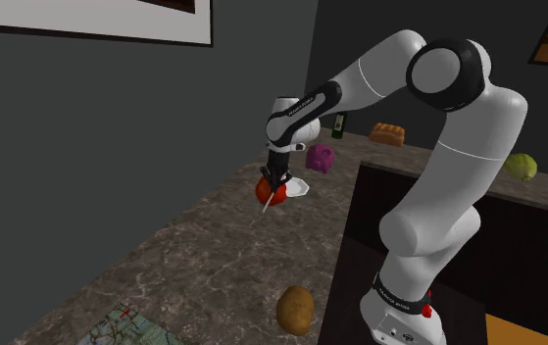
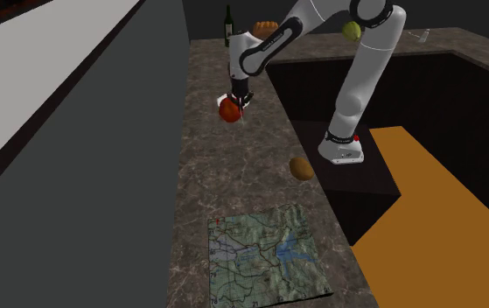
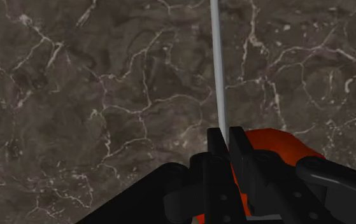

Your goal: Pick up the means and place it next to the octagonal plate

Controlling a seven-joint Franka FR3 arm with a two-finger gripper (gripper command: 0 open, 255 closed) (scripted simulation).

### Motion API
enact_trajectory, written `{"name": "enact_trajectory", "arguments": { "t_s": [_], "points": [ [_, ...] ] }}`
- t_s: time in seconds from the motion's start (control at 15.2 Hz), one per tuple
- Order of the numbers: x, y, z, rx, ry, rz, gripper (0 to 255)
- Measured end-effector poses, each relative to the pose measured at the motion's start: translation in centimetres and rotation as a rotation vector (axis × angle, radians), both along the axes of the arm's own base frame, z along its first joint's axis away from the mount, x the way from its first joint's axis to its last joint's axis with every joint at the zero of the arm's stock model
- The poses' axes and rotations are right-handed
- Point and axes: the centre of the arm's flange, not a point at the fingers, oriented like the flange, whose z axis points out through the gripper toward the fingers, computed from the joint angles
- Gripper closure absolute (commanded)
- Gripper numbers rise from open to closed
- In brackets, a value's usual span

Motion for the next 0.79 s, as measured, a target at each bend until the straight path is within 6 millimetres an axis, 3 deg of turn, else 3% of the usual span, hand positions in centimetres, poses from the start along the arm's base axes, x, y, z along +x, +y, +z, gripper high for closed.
{"name": "enact_trajectory", "arguments": {
  "t_s": [0.79],
  "points": [
    [-3.0, -15.3, -0.1, 0.000, 0.000, 0.001, 255]
  ]
}}
